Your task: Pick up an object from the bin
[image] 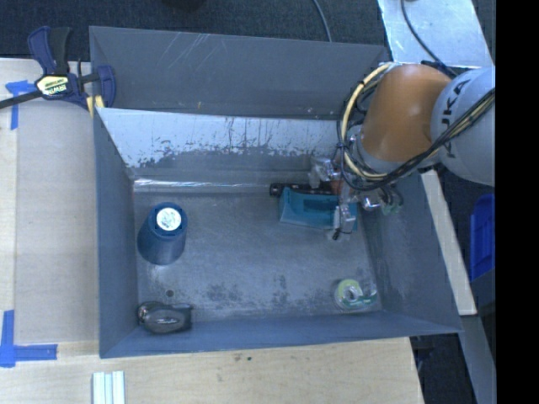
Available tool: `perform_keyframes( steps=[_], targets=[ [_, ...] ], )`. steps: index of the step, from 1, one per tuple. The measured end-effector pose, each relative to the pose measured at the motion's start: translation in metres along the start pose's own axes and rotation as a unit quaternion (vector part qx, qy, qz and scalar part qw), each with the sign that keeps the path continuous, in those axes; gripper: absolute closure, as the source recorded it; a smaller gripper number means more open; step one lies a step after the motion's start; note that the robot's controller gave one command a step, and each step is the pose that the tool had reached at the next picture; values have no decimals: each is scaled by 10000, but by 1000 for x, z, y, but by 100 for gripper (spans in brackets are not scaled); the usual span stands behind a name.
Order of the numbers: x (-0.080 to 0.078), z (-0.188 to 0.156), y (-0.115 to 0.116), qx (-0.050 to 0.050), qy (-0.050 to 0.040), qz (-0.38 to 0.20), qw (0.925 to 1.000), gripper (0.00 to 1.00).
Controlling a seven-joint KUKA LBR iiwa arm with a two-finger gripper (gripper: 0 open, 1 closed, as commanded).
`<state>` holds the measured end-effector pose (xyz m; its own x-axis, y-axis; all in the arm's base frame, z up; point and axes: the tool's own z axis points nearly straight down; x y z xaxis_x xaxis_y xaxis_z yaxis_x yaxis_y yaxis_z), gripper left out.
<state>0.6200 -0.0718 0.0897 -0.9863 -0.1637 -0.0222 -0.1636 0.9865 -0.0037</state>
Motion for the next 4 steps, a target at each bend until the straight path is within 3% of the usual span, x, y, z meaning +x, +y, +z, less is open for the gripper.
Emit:
perform_keyframes(
  steps=[1,2,3,4],
  targets=[
    [-7,-55,35,5,-15,-804,9968,0],
    [5,-16,13,-3,-5,606,9982,0],
    [-7,-62,25,16,-90,-1017,9948,0],
    [-5,-54,23,11,-79,-811,9967,0]
  ],
)
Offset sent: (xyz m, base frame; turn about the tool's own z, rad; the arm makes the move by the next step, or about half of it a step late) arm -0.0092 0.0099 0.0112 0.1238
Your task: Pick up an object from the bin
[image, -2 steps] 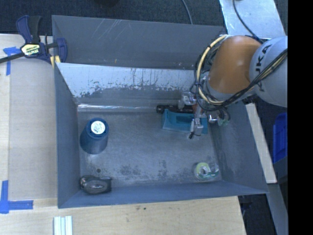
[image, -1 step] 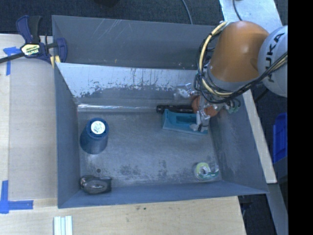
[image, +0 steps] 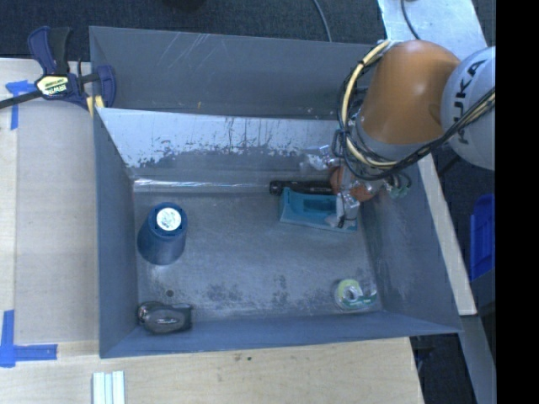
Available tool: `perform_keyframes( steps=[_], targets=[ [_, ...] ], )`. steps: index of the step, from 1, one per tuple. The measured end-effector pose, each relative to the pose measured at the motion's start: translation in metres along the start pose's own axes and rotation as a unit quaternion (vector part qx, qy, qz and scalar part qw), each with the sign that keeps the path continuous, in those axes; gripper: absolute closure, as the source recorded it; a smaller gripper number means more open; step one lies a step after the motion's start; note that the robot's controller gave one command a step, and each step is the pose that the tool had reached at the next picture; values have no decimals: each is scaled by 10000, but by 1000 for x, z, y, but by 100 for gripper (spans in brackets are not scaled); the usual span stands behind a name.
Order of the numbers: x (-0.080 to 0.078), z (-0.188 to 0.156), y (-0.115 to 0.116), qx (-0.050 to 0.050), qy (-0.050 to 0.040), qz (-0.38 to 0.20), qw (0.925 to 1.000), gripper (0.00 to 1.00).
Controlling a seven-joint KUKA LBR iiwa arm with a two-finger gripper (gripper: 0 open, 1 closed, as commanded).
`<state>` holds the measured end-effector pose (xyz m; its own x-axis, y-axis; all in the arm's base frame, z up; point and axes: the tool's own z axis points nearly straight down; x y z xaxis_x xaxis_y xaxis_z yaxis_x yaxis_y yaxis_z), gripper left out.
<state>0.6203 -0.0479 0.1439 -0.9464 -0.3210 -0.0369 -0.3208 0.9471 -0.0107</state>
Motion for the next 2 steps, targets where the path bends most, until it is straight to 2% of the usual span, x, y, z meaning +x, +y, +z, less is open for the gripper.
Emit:
perform_keyframes(
  steps=[1,2],
  targets=[
    [8,-44,4,9,-45,883,9961,0],
    [8,73,1,-15,17,588,9983,0]
  ],
)
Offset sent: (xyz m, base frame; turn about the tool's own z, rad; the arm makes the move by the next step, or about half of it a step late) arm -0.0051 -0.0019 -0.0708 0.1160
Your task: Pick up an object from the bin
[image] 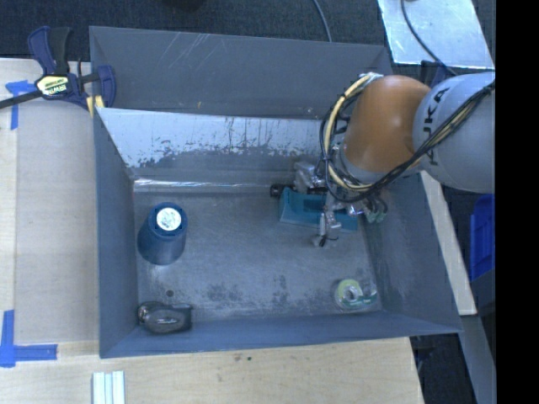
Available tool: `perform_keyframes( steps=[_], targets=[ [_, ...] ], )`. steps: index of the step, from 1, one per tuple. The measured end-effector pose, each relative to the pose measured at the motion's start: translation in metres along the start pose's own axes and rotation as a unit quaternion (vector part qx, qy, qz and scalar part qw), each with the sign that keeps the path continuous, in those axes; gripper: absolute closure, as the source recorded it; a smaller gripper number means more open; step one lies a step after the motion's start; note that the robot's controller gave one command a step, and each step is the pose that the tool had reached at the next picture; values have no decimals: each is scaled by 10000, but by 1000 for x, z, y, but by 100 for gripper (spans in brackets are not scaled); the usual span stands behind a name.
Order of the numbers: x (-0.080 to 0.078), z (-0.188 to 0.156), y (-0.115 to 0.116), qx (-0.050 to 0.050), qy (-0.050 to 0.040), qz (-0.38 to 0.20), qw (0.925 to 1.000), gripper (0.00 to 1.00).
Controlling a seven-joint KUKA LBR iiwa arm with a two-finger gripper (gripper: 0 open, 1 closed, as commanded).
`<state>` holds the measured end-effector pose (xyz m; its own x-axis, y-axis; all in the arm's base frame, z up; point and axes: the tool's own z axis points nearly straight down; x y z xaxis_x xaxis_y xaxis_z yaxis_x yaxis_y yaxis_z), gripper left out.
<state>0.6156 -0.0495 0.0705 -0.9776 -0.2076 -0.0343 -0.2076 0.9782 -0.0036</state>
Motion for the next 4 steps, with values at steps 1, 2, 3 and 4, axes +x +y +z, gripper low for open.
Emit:
perform_keyframes(
  steps=[1,2,3,4],
  targets=[
    [-1,-13,0,8,-26,103,9999,0],
    [50,-1,-30,17,-48,47,10000,0],
    [9,-40,-10,16,-130,132,9998,0],
    [39,-26,-27,11,-143,154,9998,0]
  ],
)
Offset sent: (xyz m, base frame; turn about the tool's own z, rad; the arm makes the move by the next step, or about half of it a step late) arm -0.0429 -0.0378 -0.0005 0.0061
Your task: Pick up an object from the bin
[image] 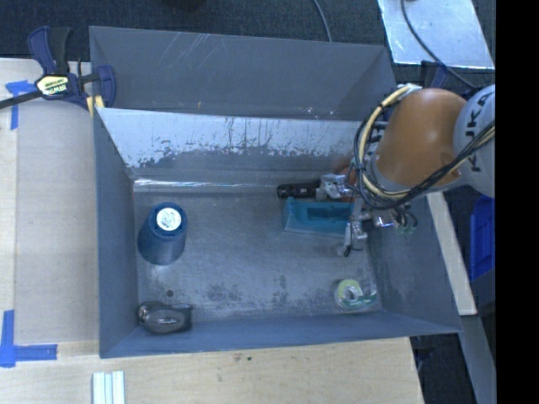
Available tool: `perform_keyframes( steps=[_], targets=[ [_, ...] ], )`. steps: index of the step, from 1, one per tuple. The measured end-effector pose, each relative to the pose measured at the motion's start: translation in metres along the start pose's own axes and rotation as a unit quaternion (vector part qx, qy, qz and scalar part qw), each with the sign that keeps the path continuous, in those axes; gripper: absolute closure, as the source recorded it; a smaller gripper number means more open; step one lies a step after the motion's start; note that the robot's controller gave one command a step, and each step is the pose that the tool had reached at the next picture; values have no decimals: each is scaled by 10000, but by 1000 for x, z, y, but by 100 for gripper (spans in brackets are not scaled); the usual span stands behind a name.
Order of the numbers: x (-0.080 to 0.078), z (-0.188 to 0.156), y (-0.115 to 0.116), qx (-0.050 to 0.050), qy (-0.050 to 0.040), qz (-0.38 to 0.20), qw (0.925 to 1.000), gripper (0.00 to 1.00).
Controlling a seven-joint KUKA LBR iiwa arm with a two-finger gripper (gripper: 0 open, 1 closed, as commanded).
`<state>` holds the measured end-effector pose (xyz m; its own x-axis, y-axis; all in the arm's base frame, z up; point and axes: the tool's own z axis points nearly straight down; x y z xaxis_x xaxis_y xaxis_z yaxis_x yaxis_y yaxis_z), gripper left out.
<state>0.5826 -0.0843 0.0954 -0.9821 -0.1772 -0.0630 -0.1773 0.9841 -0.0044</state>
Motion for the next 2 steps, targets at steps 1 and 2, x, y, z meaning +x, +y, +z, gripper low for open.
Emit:
perform_keyframes(
  steps=[1,2],
  targets=[
    [3,20,-19,13,-11,-479,9988,0],
    [5,24,-19,15,3,-15,10000,100]
  ],
)
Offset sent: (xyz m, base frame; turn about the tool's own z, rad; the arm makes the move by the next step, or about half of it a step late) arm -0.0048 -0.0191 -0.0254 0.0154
